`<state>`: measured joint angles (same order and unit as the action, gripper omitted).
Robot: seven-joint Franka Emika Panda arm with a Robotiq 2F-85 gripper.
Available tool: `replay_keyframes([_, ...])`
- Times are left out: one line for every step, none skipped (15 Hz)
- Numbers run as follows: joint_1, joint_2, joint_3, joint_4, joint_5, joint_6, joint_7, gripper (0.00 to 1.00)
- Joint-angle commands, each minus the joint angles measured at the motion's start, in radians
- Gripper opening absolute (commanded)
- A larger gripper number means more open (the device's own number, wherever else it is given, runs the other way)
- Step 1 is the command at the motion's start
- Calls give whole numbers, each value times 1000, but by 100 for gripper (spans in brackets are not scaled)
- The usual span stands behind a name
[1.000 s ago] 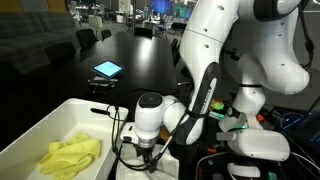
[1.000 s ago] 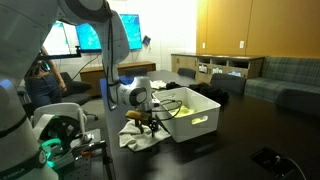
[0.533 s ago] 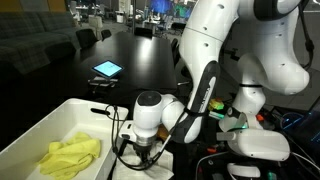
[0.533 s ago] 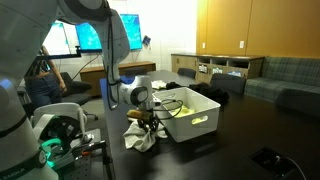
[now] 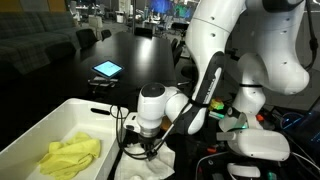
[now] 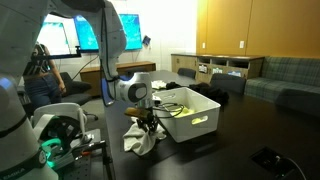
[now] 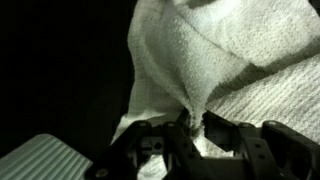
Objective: Put the yellow and white cloths in the storage box and put the marker in the mug cup
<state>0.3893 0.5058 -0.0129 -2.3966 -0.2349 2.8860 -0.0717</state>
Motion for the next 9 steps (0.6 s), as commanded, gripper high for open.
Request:
replay_keyframes([81,-167,-120,-123,-68,-31,202,8])
replay_keyframes([81,-195,-138,-145,-82,-31,251,8])
replay_keyframes([89,-217,-162,-158,-100,-29,310,8])
replay_keyframes([103,-239,-191,-169,-127,-29,374,8])
replay_keyframes([115,-260,-218,-180,-159,-34,443,8])
replay_keyframes([154,-284,-269,-194,-167,-38,492,8])
replay_keyframes([169,-305,-299,-204,-194,-41,559,8])
replay_keyframes([200,-327,-344,-217,-235,-49,638,8])
replay_keyframes([228,-352,-384,-231,-275,-60,713,8])
